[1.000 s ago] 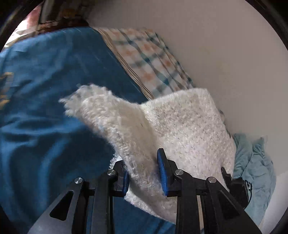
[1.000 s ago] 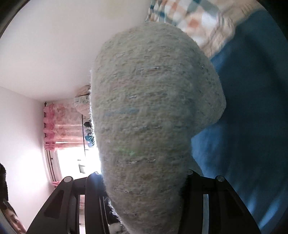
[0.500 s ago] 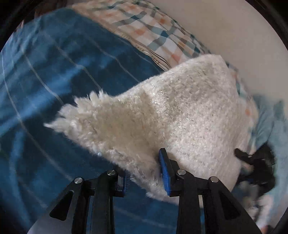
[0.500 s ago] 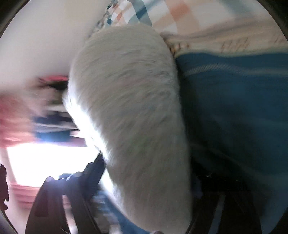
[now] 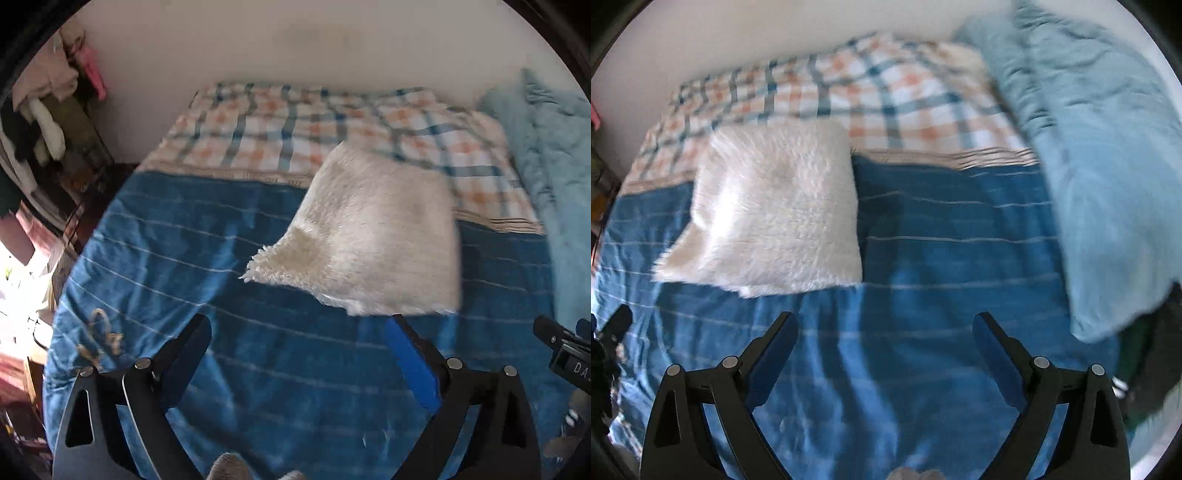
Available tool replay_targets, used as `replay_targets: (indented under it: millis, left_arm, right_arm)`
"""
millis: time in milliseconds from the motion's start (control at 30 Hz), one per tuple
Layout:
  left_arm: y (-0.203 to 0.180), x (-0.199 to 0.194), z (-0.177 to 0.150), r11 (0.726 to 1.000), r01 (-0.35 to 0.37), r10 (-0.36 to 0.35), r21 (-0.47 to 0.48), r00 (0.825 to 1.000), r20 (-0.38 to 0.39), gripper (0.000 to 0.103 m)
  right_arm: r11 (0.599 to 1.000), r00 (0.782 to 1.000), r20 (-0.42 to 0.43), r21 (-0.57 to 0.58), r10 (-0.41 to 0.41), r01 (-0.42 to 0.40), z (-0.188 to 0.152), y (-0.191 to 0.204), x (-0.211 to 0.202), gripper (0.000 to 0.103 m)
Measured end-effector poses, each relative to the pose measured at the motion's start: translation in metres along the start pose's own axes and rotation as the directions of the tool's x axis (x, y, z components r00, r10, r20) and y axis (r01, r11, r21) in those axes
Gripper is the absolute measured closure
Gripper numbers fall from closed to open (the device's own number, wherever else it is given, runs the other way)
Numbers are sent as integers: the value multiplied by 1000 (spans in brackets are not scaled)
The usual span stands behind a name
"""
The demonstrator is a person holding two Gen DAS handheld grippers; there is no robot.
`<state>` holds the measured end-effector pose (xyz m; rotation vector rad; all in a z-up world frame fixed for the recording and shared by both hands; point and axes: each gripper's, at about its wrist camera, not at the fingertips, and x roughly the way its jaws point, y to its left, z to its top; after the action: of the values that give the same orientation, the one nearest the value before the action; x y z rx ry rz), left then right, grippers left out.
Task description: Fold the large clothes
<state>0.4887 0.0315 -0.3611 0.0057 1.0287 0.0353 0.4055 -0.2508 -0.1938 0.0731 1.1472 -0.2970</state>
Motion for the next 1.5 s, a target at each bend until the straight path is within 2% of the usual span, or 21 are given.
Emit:
replay_targets:
  millis: [67,200,367,533,733,933,1100,1300,1500]
  left_arm:
    - [1,-30,3,1000,15,-15,13,1000,22,6]
    - [2,-119,-2,996,69,-72,50,995,70,6]
    - [8,-213,-14,994,58,-69,87,990,125,6]
    - [21,-295,-29,996,61,-74,71,978,193,6]
    - [32,-369,-48,997,41,-56,62,962,266,6]
    - [42,-408,-63,997,49,-63,52,953,297,6]
    - [48,-429,-73,997,68,-76,37,945,319,6]
    - [50,-446,-79,996,82,-88,32,936,341,6]
    - [53,-452,-84,997,68,-73,25,937,343,6]
  right_arm:
    - [1000,998,56,21,-22,20,-24,-6,-59,6]
    - [997,990,132,69,-41,32,-54,-29,-172,6]
    - [997,979,199,71,-45,31,-101,-45,-306,6]
    - [999,960,279,46,-24,12,-145,-60,-418,6]
    - [999,932,363,41,6,-23,-183,-77,-517,6]
    - [999,911,410,22,33,-46,-210,-88,-580,6]
    - [999,902,430,6,40,-48,-229,-91,-609,6]
    - [999,895,445,-1,37,-41,-239,-93,-624,6]
    - [999,897,441,-15,35,-32,-241,-93,-626,6]
